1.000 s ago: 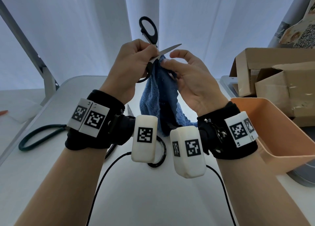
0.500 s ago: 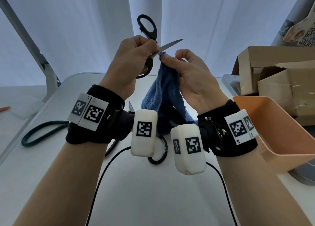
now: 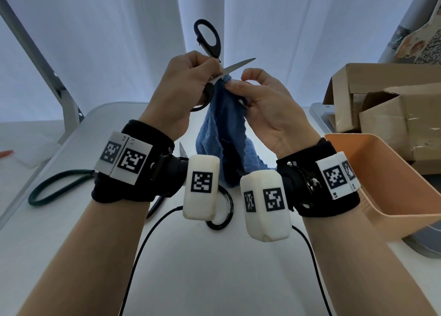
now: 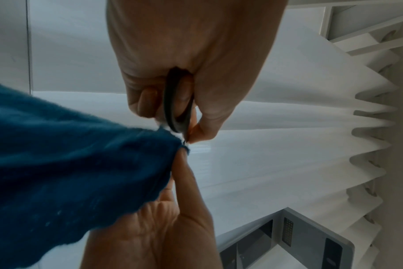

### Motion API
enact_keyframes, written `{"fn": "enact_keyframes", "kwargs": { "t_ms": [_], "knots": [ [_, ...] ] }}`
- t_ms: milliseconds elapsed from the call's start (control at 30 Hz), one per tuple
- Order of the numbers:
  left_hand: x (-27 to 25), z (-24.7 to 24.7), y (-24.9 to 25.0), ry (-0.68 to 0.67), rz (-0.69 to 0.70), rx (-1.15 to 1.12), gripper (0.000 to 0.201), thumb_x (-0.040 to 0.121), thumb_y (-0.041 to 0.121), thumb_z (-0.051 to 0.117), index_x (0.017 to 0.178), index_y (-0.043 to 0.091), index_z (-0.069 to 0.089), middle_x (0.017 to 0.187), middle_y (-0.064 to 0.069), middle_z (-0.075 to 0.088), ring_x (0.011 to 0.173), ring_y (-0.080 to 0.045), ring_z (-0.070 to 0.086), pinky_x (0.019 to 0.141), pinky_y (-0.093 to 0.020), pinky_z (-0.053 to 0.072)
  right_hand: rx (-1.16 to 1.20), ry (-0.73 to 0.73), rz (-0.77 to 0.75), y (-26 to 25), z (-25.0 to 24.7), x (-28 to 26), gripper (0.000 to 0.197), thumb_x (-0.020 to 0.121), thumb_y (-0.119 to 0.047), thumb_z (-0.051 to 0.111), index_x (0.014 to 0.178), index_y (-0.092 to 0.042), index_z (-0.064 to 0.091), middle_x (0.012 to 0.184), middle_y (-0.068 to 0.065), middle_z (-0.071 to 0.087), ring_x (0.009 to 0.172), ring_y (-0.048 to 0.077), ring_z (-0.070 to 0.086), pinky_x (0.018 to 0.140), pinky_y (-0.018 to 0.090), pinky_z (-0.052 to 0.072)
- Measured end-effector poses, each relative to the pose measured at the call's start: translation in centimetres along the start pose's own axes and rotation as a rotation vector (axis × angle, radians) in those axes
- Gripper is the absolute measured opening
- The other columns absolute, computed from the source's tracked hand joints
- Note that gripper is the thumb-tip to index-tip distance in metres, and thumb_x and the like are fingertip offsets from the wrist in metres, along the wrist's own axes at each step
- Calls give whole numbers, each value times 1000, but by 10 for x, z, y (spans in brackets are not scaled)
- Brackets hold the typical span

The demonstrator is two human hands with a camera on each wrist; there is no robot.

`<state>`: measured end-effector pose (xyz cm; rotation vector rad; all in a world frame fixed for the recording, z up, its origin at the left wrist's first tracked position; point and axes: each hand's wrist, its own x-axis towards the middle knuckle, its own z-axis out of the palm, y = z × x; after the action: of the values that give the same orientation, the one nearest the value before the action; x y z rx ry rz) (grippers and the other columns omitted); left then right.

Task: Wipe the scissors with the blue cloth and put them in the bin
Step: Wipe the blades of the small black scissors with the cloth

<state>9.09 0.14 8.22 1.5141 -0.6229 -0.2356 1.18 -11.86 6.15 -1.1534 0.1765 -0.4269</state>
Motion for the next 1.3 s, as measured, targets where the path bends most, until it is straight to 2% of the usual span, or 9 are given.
{"fn": "enact_keyframes", "kwargs": {
  "t_ms": [200, 300, 467, 600, 667, 767, 900, 1000, 1300],
  "knots": [
    [0, 0, 0, 4, -5, 6, 22, 96, 10, 57, 75, 14, 55, 59, 2, 41, 39, -5, 31, 44, -16, 30, 46, -9, 3, -1, -2, -1, 21, 90, 4, 64, 91, -11, 50, 86, 12, 64, 68, 19, 66, 62, 26, 56],
    [-1, 0, 1, -18, -2, 17, 22, 96, 9, 57, 74, 13, 53, 66, -7, 41, 40, -6, 30, 46, -17, 29, 8, -17, -13, -1, -1, 1, 20, 91, 6, 62, 92, -11, 51, 92, 14, 61, 71, 17, 64, 64, 24, 55],
    [-3, -3, 6, -43, 11, -30, 20, 93, 12, 60, 75, 15, 52, 91, -13, 38, 63, -25, 22, 62, -37, 19, 111, -57, 39, -1, -1, -2, 15, 94, -5, 64, 104, -8, 54, 86, 10, 64, 68, 16, 65, 61, 27, 56],
    [-3, -6, 5, -68, 18, -47, 19, 89, 12, 62, 72, 16, 54, 85, -11, 41, 80, -28, 30, 63, -35, 26, 168, -92, 43, -1, -2, 4, 34, 92, 7, 58, 122, -5, 52, 101, 15, 64, 89, 23, 64, 84, 32, 55],
    [-3, -4, 5, -83, 21, -22, 21, 90, 11, 61, 72, 16, 53, 83, -10, 43, 77, -27, 33, 63, -33, 28, 119, -90, 49, -2, -4, 5, 24, 89, 10, 54, 109, -3, 56, 93, 11, 63, 84, 21, 60, 83, 32, 49],
    [-5, 2, 5, -89, 25, 11, 21, 94, 10, 60, 75, 15, 50, 89, -12, 44, 67, -21, 38, 57, -24, 32, 89, -66, 48, -2, -4, 3, 19, 90, 7, 49, 79, -8, 54, 75, 6, 57, 69, 17, 56, 68, 27, 49],
    [-6, 4, 4, -68, 26, 28, 22, 94, 8, 58, 76, 15, 49, 90, -12, 41, 53, -11, 29, 49, -19, 25, 65, -43, 17, -1, -2, 2, 24, 92, 7, 47, 74, -8, 52, 67, 4, 55, 59, 15, 55, 59, 25, 50],
    [-6, 3, 4, -55, 24, 27, 23, 94, 8, 58, 74, 16, 49, 90, -13, 41, 47, -8, 28, 46, -16, 26, 33, -48, -8, 0, -1, 3, 22, 91, 9, 46, 78, -8, 53, 71, 6, 56, 63, 16, 55, 65, 26, 51],
    [-5, 4, 4, -51, 8, 29, 23, 93, 9, 59, 73, 16, 50, 90, -12, 43, 54, -11, 29, 49, -19, 26, -7, -46, -32, 1, -2, 4, 21, 92, 8, 45, 81, -8, 53, 73, 7, 54, 65, 17, 53, 66, 27, 49]
  ]
}}
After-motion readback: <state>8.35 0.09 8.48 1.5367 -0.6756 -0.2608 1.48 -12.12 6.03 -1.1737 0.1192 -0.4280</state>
